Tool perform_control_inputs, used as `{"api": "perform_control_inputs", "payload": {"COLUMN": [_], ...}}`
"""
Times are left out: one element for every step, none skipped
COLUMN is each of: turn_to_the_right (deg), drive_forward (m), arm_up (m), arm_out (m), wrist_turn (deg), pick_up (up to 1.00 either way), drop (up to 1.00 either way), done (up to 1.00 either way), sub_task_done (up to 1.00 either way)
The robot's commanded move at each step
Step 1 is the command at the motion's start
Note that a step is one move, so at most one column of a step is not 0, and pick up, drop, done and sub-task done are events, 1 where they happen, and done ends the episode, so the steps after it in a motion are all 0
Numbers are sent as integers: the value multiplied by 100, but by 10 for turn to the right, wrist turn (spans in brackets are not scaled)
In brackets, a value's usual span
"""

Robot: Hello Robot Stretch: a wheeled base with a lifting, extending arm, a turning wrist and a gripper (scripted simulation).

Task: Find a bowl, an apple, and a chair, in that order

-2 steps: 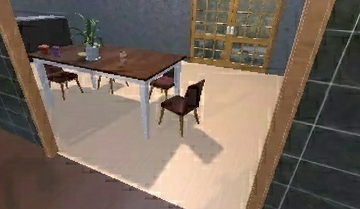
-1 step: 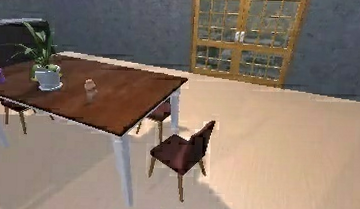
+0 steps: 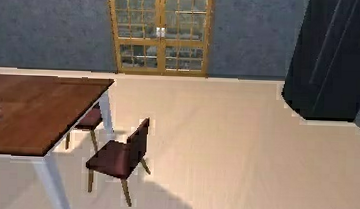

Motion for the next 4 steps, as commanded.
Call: {"api": "perform_control_inputs", "payload": {"turn_to_the_right": [0,-450,-420,0], "drive_forward": [30,0,0,25], "arm_up": [0,0,0,0], "arm_out": [0,0,0,0], "wrist_turn": [0,0,0,0], "pick_up": [0,0,0,0], "drop": [0,0,0,0], "done": [0,0,0,0], "sub_task_done": [0,0,0,0]}}
